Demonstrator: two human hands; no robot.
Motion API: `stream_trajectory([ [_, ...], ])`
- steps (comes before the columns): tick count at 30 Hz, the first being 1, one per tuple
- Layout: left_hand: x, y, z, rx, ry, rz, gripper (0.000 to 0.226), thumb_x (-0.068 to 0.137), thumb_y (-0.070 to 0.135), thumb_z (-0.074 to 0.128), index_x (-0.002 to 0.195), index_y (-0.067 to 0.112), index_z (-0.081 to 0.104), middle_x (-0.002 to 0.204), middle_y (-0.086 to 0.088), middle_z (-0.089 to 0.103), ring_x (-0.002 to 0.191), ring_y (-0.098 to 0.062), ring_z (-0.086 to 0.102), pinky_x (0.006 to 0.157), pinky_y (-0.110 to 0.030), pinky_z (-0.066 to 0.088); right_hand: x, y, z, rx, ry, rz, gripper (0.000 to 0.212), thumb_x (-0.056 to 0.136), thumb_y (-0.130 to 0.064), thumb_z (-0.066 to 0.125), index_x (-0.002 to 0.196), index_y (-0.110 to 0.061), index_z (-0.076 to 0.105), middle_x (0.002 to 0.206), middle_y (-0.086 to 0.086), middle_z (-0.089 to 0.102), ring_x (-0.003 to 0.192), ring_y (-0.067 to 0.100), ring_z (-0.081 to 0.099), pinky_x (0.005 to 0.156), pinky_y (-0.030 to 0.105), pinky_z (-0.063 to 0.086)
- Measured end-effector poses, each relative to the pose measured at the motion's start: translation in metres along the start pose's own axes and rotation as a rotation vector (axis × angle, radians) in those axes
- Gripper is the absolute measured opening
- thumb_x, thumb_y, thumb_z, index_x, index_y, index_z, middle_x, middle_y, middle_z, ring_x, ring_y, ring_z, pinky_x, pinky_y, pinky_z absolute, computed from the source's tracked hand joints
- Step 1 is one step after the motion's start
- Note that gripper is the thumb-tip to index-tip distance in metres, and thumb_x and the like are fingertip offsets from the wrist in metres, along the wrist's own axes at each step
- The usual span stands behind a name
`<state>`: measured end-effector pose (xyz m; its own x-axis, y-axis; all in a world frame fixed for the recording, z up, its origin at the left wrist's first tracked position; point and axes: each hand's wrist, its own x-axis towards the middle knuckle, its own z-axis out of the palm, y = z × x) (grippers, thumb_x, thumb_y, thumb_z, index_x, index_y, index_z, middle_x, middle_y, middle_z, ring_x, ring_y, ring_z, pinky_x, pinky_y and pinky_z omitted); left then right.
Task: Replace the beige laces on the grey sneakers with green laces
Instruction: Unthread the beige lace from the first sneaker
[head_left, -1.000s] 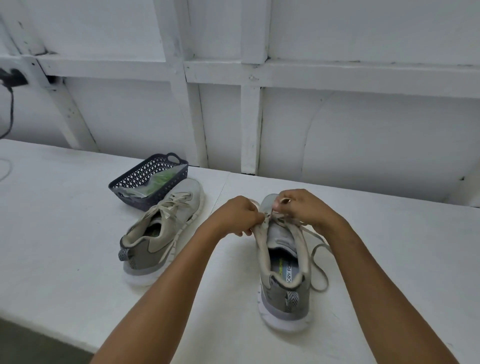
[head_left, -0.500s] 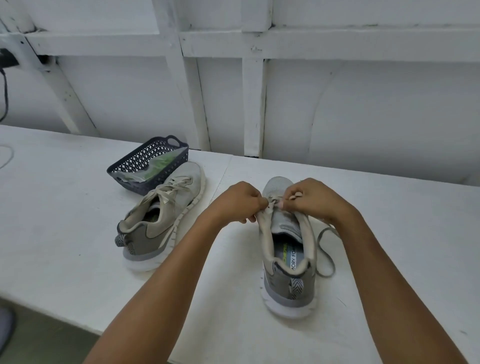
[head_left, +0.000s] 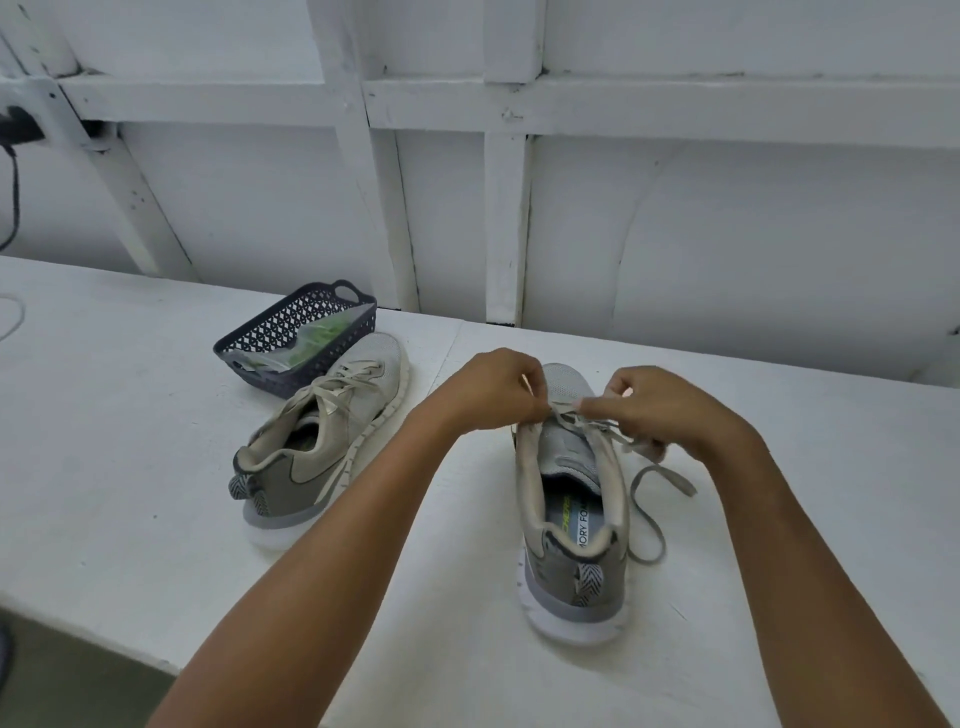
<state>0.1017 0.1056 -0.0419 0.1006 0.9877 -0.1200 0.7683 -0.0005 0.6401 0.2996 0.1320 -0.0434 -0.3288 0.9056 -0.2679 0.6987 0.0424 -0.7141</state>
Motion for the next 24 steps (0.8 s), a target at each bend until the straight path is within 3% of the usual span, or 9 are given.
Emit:
stream_trajectory([
  [3, 0.014, 0.013, 0.004, 0.163, -0.056, 0.072, 0.011, 0.083, 0.016, 0.069, 0.091, 0.021, 0.074, 0.087, 0.006, 0.067, 0.078, -0.012, 0.059, 0.055, -0.020, 0.043, -0.005, -0.004, 0.000, -0.178, -0.103, 0.025, 0.041, 0.081, -0.047, 0.073, 0.075, -0.010, 0.056, 0.066, 0.005, 0.062, 0.060, 0.018, 0.057, 0.059, 0.030, 0.046],
  [6, 0.030, 0.020, 0.015, 0.374, -0.152, 0.090, 0.020, 0.084, 0.019, 0.069, 0.101, 0.020, 0.077, 0.100, 0.000, 0.072, 0.093, -0.020, 0.063, 0.076, -0.028, 0.053, -0.005, -0.002, 0.002, -0.125, -0.079, 0.015, 0.029, 0.086, -0.027, 0.065, 0.066, -0.007, 0.059, 0.060, 0.004, 0.058, 0.052, 0.010, 0.055, 0.054, 0.023, 0.047],
  [8, 0.039, 0.025, 0.023, 0.475, -0.189, 0.099, 0.021, 0.084, 0.023, 0.068, 0.102, 0.018, 0.077, 0.098, -0.003, 0.072, 0.092, -0.023, 0.063, 0.072, -0.028, 0.050, -0.003, 0.000, 0.003, -0.076, -0.039, 0.021, 0.029, 0.086, -0.019, 0.062, 0.059, -0.007, 0.059, 0.056, 0.004, 0.056, 0.049, 0.011, 0.055, 0.051, 0.022, 0.046],
  [10, 0.045, 0.027, 0.027, 0.551, -0.177, 0.110, 0.018, 0.082, 0.025, 0.069, 0.095, 0.014, 0.076, 0.082, -0.004, 0.067, 0.081, -0.024, 0.061, 0.061, -0.026, 0.043, 0.000, 0.002, 0.005, -0.027, -0.020, 0.028, 0.033, 0.084, -0.014, 0.060, 0.052, -0.009, 0.056, 0.055, 0.005, 0.053, 0.051, 0.017, 0.053, 0.052, 0.024, 0.046],
  [16, 0.049, 0.020, 0.032, 0.565, -0.107, 0.133, 0.019, 0.079, 0.023, 0.071, 0.065, 0.014, 0.060, 0.060, -0.001, 0.053, 0.066, -0.023, 0.053, 0.053, -0.025, 0.034, 0.003, 0.005, 0.005, 0.089, -0.027, 0.072, 0.039, 0.083, -0.010, 0.063, 0.045, -0.012, 0.051, 0.046, 0.000, 0.045, 0.046, 0.014, 0.044, 0.049, 0.022, 0.041],
  [19, 0.050, 0.018, 0.030, 0.536, -0.090, 0.161, 0.013, 0.078, 0.025, 0.072, 0.078, 0.013, 0.073, 0.072, -0.004, 0.066, 0.074, -0.024, 0.061, 0.057, -0.025, 0.040, 0.006, 0.005, 0.005, 0.079, -0.026, 0.070, 0.034, 0.079, -0.010, 0.064, 0.047, -0.011, 0.053, 0.049, 0.003, 0.046, 0.046, 0.015, 0.044, 0.049, 0.022, 0.041],
  [21, 0.049, 0.018, 0.029, 0.527, -0.133, 0.161, 0.021, 0.077, 0.033, 0.076, 0.090, 0.016, 0.078, 0.082, -0.005, 0.072, 0.080, -0.022, 0.064, 0.062, -0.027, 0.046, 0.008, 0.004, 0.006, 0.069, -0.027, 0.067, 0.029, 0.078, -0.010, 0.064, 0.050, -0.009, 0.055, 0.051, 0.005, 0.047, 0.048, 0.016, 0.045, 0.051, 0.023, 0.042],
  [24, 0.050, 0.019, 0.028, 0.534, -0.159, 0.162, 0.033, 0.071, 0.044, 0.083, 0.091, 0.019, 0.080, 0.080, -0.003, 0.072, 0.074, -0.019, 0.062, 0.061, -0.026, 0.045, 0.009, 0.006, 0.006, 0.073, -0.034, 0.066, 0.030, 0.077, -0.009, 0.064, 0.048, -0.010, 0.057, 0.050, 0.004, 0.047, 0.048, 0.017, 0.045, 0.053, 0.025, 0.042],
])
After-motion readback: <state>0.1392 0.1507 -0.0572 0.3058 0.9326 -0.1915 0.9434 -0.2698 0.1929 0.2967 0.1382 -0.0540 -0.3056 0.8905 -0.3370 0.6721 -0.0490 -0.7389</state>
